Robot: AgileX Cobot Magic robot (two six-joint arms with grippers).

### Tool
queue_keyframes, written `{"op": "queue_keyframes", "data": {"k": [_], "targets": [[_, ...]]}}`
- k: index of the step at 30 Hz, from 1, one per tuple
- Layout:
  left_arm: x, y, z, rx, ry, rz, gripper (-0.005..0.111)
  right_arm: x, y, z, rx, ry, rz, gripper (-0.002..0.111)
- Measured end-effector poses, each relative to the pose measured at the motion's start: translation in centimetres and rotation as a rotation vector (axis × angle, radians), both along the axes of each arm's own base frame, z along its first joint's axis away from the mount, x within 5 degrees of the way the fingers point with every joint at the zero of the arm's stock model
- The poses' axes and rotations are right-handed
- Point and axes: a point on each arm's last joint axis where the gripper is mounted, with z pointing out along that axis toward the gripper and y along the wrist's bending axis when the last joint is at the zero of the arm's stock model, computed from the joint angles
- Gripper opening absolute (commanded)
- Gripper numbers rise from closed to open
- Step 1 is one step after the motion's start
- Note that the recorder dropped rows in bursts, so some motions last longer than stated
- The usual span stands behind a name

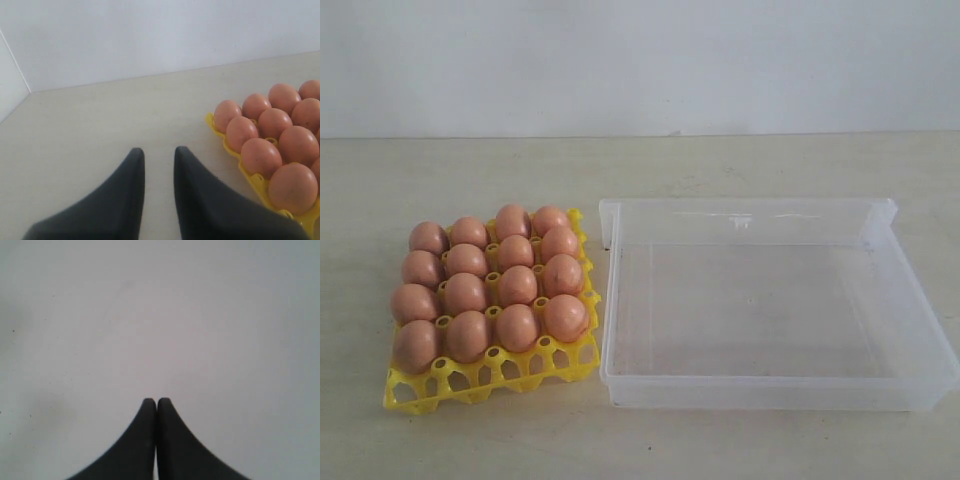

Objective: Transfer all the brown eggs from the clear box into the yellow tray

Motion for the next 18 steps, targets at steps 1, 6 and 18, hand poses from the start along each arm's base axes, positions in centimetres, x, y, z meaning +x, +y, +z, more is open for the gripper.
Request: {"op": "queue_keyframes", "data": {"k": [1, 6, 18], "targets": [[0.0, 0.0, 0.0, 0.000, 0.000, 0.000, 0.022, -0.2, -0.1, -0.4, 0.006, -0.002, -0.005, 0.000], [0.0, 0.0, 0.0, 0.000, 0.000, 0.000, 0.022, 0.9, -0.3, -3.0, 0.029, 0.069, -0.020, 0.000], [0.0, 0.0, 0.0, 0.000, 0.000, 0.000, 0.022, 6.0, -1.6, -14.9, 0.210, 0.486, -0.111, 0.000]]}}
